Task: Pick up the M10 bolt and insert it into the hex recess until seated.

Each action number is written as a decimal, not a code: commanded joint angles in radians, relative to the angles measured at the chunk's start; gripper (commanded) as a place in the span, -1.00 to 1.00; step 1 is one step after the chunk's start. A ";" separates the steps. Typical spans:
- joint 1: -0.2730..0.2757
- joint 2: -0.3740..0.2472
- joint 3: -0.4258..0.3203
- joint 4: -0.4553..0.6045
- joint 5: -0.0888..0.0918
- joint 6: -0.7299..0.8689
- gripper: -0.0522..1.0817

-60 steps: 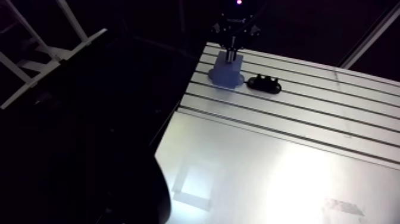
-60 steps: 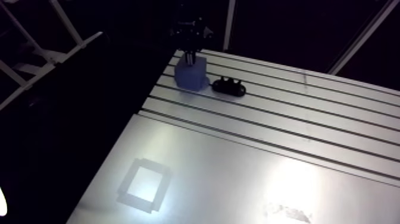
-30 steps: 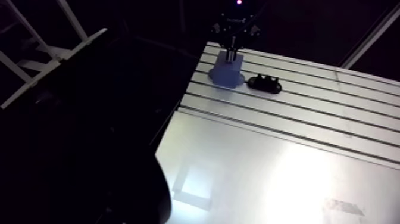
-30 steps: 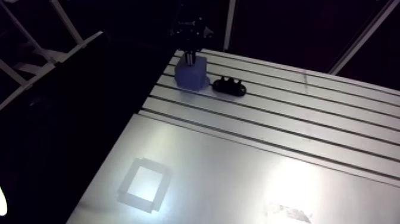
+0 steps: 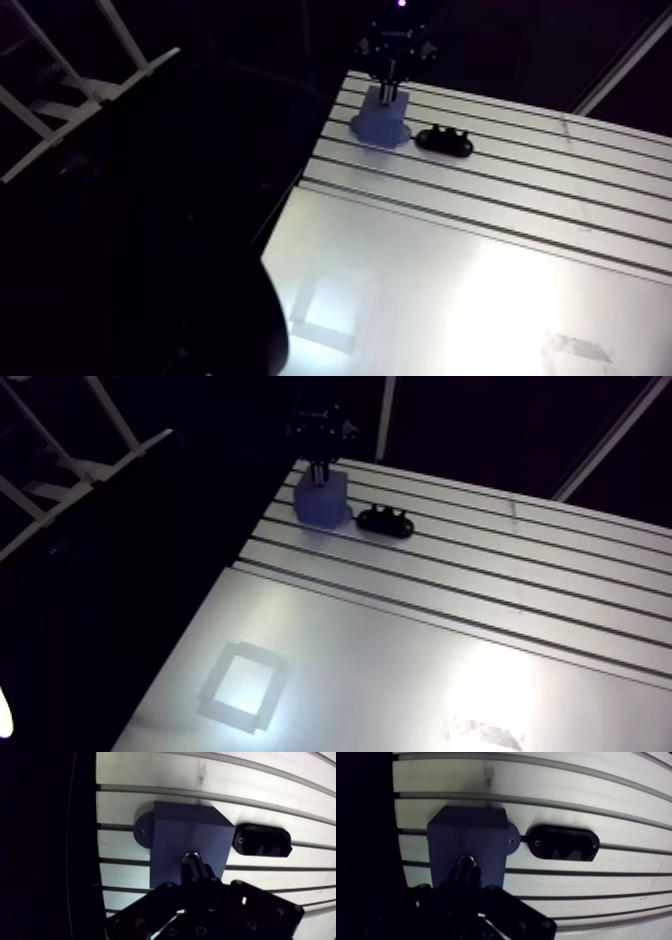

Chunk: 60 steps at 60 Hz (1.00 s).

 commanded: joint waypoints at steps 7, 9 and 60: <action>-0.001 -0.013 -0.009 0.002 0.006 0.000 0.98; -0.001 -0.015 -0.007 0.002 0.006 0.000 0.98; -0.002 -0.079 -0.006 0.045 0.004 -0.006 -0.90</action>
